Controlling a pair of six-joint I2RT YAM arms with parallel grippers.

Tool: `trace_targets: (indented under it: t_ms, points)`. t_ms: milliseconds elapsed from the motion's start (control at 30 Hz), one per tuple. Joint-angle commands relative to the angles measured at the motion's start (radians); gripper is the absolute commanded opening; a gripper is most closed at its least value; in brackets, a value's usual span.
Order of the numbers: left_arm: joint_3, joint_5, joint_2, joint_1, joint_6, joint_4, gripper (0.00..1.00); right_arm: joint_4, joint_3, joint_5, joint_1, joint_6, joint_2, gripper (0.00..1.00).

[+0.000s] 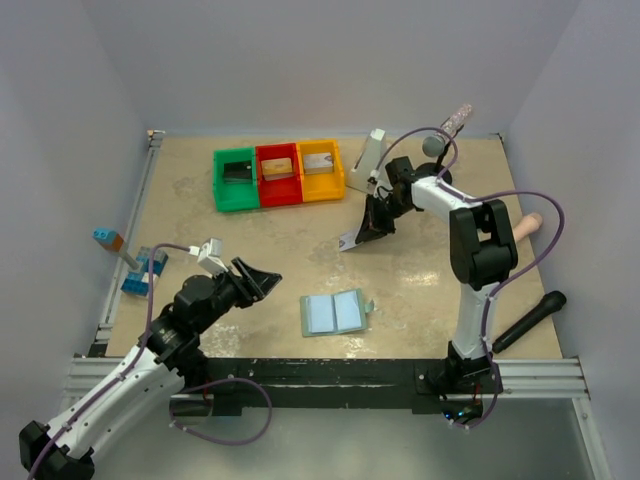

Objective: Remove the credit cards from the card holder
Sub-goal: Place the credit card at the center of the board.

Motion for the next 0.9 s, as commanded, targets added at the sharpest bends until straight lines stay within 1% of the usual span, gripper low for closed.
trace_targets:
  t_ms: [0,267,333,567,867]
  points:
    - [-0.013,0.023,-0.008,0.006,-0.019,0.058,0.61,0.009,-0.028,-0.013,0.002,0.022,-0.037,0.00]
    - [-0.012,0.024,-0.011,0.006,-0.019,0.055,0.61,-0.100,0.048,0.053,0.004,0.027,-0.007,0.01]
    - [-0.015,0.024,-0.015,0.006,-0.019,0.055,0.61,-0.118,0.062,0.062,0.002,0.023,-0.001,0.04]
    - [-0.019,0.024,-0.026,0.006,-0.017,0.047,0.61,-0.129,0.064,0.083,0.004,0.027,-0.004,0.23]
    - [-0.023,0.024,-0.024,0.006,-0.016,0.044,0.61,-0.134,0.060,0.099,0.001,0.033,-0.011,0.31]
